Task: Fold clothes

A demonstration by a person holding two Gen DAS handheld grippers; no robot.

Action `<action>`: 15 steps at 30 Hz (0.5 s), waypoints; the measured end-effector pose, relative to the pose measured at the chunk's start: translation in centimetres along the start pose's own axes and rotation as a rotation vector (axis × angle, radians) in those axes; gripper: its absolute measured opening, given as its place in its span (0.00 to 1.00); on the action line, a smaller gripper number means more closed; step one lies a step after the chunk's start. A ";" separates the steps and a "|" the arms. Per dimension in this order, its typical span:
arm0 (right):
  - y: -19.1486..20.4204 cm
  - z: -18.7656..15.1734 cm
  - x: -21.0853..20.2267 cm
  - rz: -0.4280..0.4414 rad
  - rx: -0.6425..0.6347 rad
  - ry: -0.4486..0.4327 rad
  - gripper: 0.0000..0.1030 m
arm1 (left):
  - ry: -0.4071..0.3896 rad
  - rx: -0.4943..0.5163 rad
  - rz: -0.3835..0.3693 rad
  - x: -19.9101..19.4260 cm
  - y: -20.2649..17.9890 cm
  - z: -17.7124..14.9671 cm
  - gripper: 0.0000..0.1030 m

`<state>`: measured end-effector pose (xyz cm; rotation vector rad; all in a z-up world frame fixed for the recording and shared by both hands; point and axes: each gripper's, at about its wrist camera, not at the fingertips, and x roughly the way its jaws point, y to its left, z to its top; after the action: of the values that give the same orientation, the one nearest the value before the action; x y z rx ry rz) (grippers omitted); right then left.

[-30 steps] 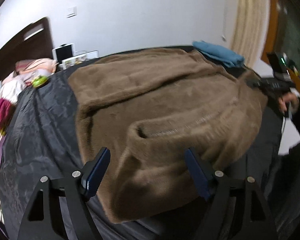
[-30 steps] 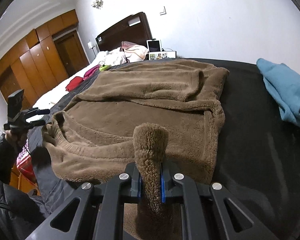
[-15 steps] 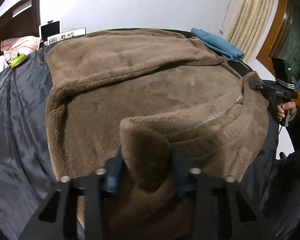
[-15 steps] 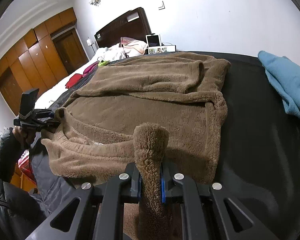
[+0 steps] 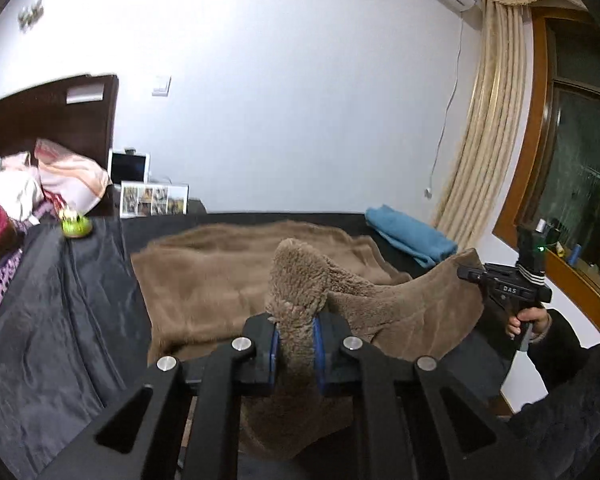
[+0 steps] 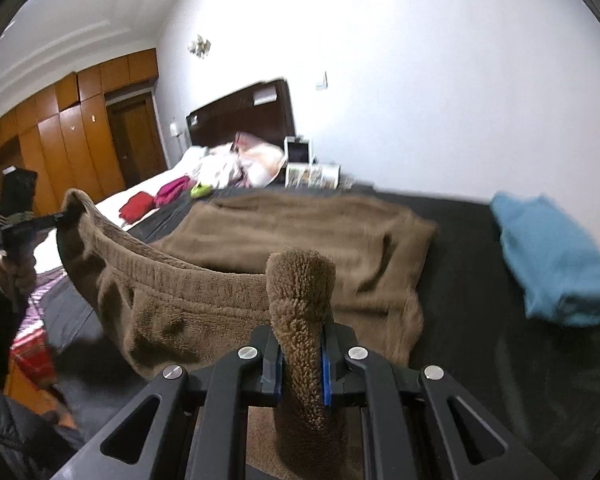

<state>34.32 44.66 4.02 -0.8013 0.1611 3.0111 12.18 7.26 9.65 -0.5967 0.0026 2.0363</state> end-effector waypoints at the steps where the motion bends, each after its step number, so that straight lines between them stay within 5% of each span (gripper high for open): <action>1: 0.1 0.2 -0.1 -0.017 -0.006 -0.012 0.13 | 0.001 -0.010 0.002 0.1 0.2 0.0 0.15; 7: 0.5 1.3 -0.1 -0.094 -0.033 -0.052 0.13 | 0.016 -0.095 0.028 1.5 1.9 0.2 0.15; 15: 0.8 7.1 1.6 -0.190 -0.058 -0.173 0.13 | -0.054 -0.172 0.082 4.0 3.9 5.0 0.15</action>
<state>29.37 44.62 9.46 -0.5224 -0.0051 2.8966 5.29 9.66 11.47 -0.6576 -0.1849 2.1457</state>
